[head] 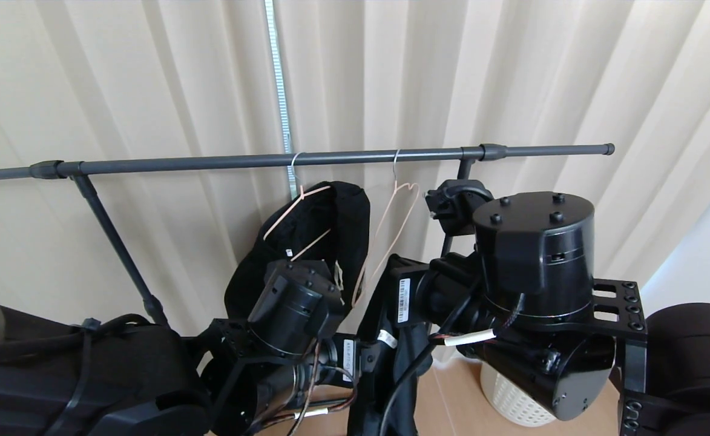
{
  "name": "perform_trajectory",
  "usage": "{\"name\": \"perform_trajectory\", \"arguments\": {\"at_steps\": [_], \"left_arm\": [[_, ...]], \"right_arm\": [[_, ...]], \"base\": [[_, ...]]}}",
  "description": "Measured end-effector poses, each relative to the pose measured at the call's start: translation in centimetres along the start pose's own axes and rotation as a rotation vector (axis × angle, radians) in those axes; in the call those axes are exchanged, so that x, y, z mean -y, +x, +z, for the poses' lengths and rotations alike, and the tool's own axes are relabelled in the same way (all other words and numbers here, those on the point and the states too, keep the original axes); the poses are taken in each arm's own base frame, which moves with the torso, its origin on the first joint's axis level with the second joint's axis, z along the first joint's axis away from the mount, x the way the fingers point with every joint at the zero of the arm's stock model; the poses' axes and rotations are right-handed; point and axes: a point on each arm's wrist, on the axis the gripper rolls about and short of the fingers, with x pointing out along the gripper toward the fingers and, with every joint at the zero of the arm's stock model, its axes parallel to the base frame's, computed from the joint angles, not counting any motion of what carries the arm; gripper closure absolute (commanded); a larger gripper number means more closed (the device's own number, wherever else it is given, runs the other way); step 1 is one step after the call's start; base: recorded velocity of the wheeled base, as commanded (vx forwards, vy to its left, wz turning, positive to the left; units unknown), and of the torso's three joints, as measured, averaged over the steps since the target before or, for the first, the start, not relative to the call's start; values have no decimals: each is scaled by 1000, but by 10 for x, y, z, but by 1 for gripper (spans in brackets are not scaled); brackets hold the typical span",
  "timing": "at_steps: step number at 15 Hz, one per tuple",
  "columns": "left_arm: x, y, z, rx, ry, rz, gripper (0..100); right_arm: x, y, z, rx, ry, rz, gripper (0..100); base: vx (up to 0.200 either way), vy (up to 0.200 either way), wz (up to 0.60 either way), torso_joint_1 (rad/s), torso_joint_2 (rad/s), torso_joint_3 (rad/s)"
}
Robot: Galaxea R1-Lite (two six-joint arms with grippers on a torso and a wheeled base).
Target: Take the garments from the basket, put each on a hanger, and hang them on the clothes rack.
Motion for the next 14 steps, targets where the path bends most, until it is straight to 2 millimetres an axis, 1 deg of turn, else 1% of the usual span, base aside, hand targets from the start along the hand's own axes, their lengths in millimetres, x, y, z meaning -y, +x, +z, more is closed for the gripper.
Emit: {"name": "perform_trajectory", "arguments": {"at_steps": [3,7,11,14], "left_arm": [[3,2,-3,2,8,0,0],[6,12,-10,11,21,49,0],[10,25,-22,-8,48,96,0],[11,29,-30,-20,64,92,0]], "right_arm": [[-1,-3,2,5,3,5,100],[-1,-11,8,25,14,23,100],[1,-18,14,44,25,31,100],[3,-20,18,55,32,28,100]], "base": [[0,0,0,0,0,0],[0,0,0,0,0,0],[0,0,0,0,0,0],[0,0,0,0,0,0]]}}
